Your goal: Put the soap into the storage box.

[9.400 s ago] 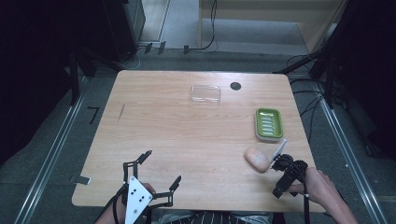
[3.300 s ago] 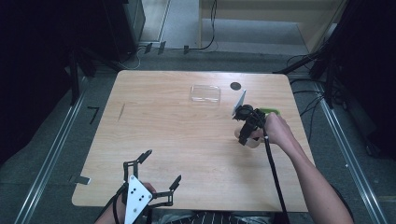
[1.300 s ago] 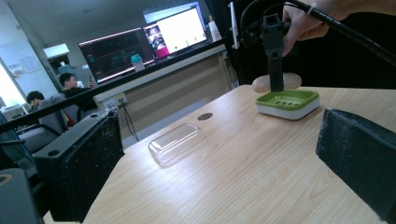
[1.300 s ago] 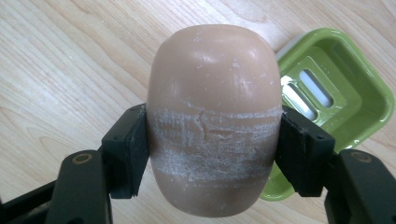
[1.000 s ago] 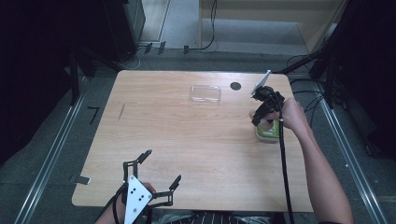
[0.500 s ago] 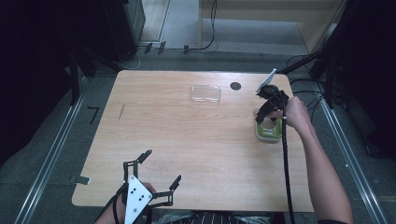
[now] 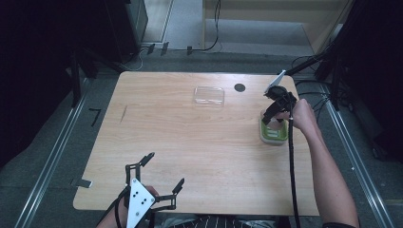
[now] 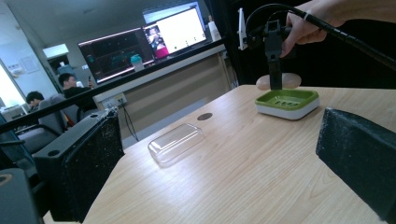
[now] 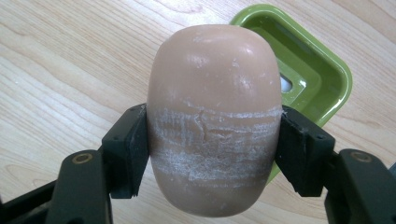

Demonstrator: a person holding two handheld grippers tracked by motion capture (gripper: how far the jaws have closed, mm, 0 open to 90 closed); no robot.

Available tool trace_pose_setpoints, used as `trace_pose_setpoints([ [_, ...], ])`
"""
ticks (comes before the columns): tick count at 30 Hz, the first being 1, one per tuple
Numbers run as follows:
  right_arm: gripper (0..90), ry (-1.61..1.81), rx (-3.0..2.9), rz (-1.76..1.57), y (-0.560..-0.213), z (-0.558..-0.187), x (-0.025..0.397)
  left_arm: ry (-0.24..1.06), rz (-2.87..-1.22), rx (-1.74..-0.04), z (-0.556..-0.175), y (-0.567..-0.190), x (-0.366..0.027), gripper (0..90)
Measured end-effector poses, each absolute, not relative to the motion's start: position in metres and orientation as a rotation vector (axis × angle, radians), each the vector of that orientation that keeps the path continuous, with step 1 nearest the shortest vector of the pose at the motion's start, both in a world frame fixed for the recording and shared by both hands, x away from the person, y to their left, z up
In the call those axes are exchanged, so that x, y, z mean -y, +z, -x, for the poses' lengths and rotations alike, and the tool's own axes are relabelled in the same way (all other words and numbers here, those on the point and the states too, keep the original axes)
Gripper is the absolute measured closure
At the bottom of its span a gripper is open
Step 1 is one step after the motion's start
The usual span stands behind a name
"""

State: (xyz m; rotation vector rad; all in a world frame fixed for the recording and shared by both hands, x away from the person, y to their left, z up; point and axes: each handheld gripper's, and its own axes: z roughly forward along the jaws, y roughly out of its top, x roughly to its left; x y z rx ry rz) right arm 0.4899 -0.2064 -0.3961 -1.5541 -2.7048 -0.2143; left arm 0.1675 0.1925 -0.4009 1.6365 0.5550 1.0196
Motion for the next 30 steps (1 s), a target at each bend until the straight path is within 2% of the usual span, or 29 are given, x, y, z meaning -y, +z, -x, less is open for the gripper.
trace_pose_setpoints([
  [30,34.0,-0.186,2.624,1.666,-0.417,-0.497,0.217,1.016,-1.632,-0.555,-0.167,-0.401,-0.193,1.1],
])
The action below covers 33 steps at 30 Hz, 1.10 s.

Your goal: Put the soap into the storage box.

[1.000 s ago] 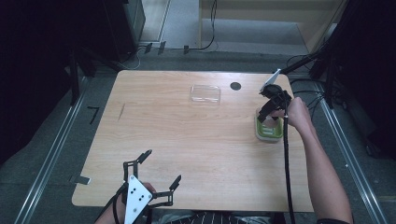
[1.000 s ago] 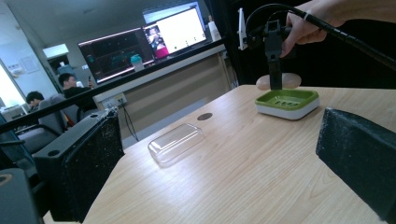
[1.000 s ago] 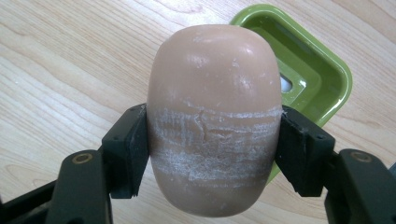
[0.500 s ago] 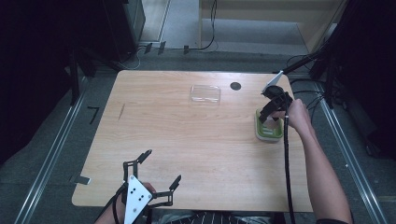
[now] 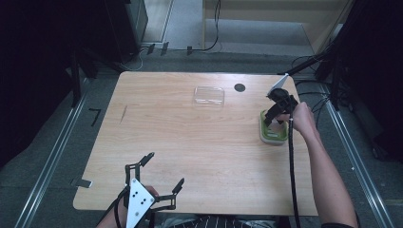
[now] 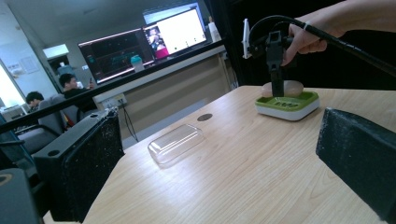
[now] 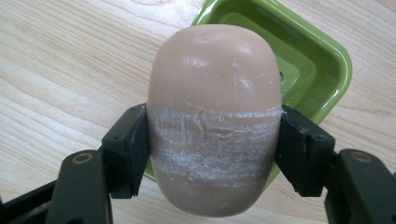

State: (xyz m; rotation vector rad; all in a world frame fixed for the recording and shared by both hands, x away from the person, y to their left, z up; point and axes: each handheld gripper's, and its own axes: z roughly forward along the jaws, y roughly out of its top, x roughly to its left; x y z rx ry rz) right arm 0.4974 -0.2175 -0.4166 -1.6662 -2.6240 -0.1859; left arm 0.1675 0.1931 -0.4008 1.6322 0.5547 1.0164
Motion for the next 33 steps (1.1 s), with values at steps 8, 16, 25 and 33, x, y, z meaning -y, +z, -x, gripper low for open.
trace_pose_setpoints([
  [8,34.0,-0.178,2.603,1.697,-0.422,-0.499,0.219,1.017,-1.634,-0.554,-0.167,-0.401,-0.193,1.1],
  [16,34.0,-0.174,2.585,1.727,-0.427,-0.501,0.223,1.018,-1.634,-0.553,-0.167,-0.401,-0.193,1.1],
  [25,34.0,-0.162,2.573,1.743,-0.434,-0.504,0.223,1.018,-1.634,-0.553,-0.167,-0.401,-0.193,1.1],
  [33,34.0,-0.159,2.572,1.748,-0.440,-0.506,0.225,1.019,-1.635,-0.551,-0.167,-0.401,-0.193,1.1],
])
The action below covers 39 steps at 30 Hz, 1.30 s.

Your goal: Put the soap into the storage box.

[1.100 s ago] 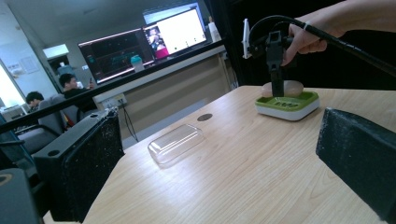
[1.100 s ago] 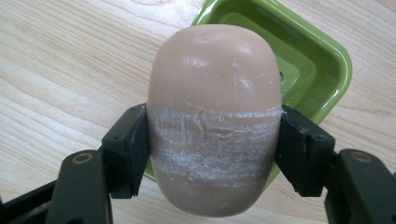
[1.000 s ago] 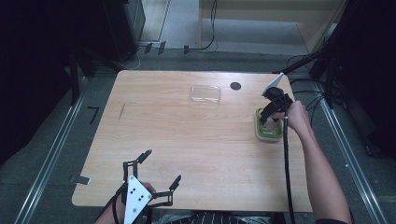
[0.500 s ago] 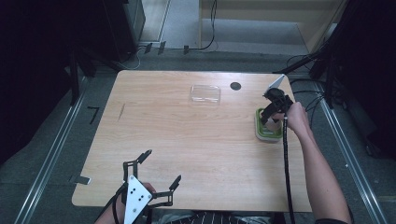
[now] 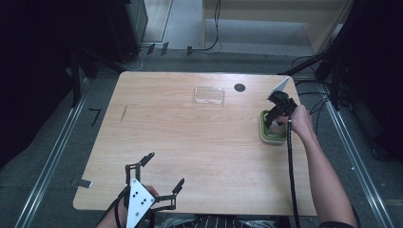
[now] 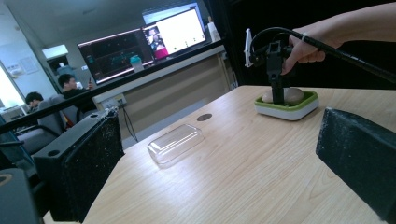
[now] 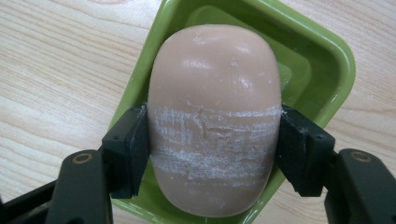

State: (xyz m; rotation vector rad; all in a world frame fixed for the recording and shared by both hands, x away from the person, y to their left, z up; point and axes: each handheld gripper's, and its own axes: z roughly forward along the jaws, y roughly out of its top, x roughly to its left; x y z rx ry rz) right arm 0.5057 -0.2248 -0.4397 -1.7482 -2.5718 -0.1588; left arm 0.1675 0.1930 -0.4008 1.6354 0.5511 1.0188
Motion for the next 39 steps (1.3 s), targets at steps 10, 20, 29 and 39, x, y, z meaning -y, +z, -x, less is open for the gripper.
trace_pose_setpoints([
  [10,34.1,-0.157,2.573,1.748,-0.445,-0.507,0.225,1.019,-1.637,-0.550,-0.168,-0.401,-0.193,1.1],
  [20,34.0,-0.155,2.564,1.751,-0.448,-0.509,0.225,1.019,-1.638,-0.547,-0.168,-0.401,-0.193,1.1],
  [29,34.1,-0.154,2.570,1.748,-0.451,-0.509,0.225,1.019,-1.637,-0.550,-0.168,-0.401,-0.193,1.1],
  [39,33.9,-0.160,2.577,1.741,-0.451,-0.509,0.225,1.019,-1.636,-0.550,-0.168,-0.401,-0.193,1.1],
])
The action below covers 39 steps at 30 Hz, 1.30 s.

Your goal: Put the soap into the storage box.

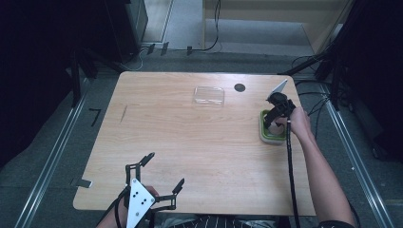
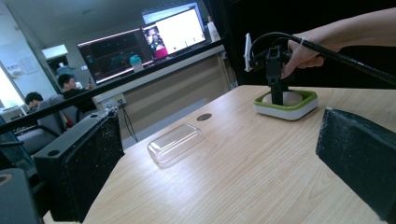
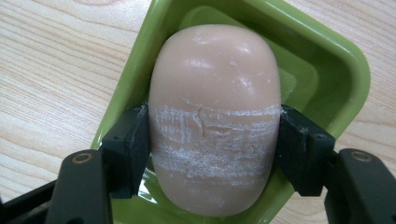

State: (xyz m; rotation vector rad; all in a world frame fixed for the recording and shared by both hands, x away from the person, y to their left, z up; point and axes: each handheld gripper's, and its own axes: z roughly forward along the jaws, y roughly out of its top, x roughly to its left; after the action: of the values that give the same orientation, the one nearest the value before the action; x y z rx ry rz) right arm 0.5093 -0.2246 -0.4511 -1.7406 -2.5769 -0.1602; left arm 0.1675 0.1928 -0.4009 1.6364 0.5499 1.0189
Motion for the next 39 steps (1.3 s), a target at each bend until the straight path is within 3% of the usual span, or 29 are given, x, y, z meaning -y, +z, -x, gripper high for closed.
trace_pose_setpoints([
  [19,29.9,-0.159,2.602,1.733,-0.446,-0.508,0.223,1.015,-1.631,-0.554,-0.168,-0.401,-0.193,1.1],
  [31,14.3,-0.206,2.631,1.677,-0.429,-0.497,0.218,1.021,-1.632,-0.558,-0.166,-0.401,-0.194,1.1],
  [39,8.4,-0.226,2.675,1.605,-0.415,-0.483,0.207,1.020,-1.634,-0.553,-0.167,-0.401,-0.193,1.1],
])
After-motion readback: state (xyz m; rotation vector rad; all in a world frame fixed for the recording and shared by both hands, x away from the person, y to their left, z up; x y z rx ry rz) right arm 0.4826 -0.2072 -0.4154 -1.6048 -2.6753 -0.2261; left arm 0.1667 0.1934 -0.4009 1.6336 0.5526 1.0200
